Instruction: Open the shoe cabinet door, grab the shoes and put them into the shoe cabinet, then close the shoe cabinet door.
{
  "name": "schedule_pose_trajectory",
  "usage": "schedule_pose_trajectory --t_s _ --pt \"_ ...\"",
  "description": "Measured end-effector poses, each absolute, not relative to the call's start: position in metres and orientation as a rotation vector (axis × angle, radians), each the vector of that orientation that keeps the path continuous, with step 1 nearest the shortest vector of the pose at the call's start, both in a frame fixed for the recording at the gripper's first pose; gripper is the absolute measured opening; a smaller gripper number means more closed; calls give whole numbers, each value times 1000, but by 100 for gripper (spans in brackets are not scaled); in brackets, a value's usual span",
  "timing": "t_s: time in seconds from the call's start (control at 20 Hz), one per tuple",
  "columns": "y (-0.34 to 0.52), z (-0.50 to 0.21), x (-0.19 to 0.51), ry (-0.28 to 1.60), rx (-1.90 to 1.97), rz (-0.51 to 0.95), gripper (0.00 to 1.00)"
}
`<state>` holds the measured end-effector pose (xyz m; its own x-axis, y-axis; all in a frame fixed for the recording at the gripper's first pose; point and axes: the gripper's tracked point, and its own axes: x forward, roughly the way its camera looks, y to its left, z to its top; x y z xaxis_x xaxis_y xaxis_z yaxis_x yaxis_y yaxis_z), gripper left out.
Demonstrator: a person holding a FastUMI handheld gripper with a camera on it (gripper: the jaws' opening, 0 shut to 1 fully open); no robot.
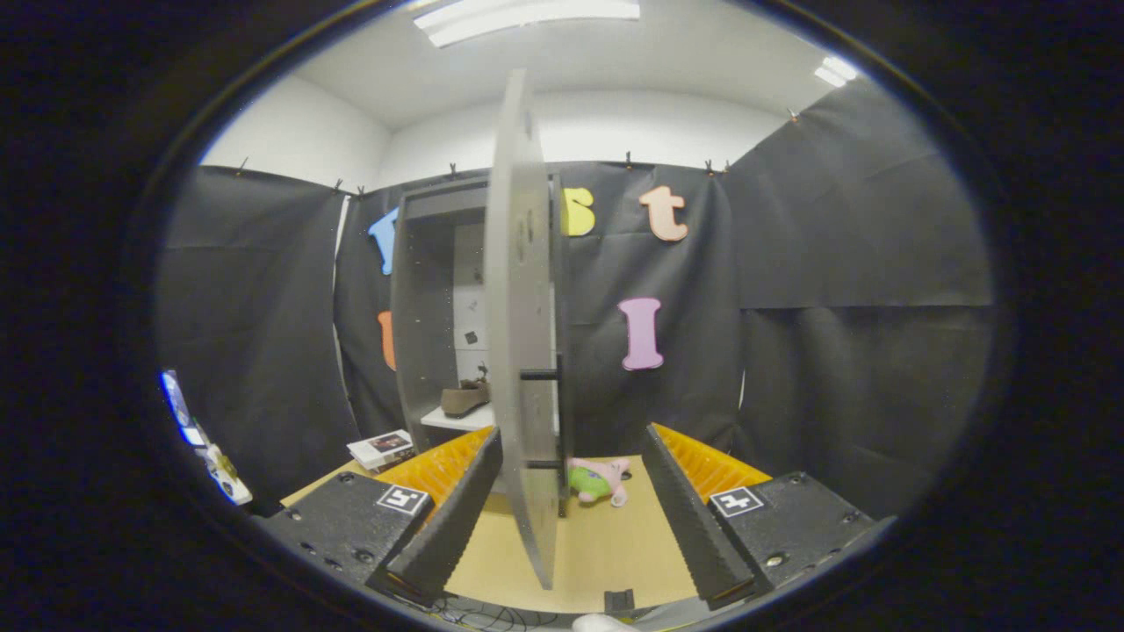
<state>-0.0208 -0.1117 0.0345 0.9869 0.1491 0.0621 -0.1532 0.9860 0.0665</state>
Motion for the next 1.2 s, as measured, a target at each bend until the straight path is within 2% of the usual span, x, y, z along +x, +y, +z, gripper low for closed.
schedule_pose_trajectory --t_s 0.35,0.55,0.7,0.9,1.2 --pt "-140 36 47 -22 111 261 100" --pt "-113 33 55 -2 105 394 99" --pt "-105 34 55 1 78 437 98" --pt "-83 34 50 14 66 460 98" --pt "-42 31 55 24 87 418 98"
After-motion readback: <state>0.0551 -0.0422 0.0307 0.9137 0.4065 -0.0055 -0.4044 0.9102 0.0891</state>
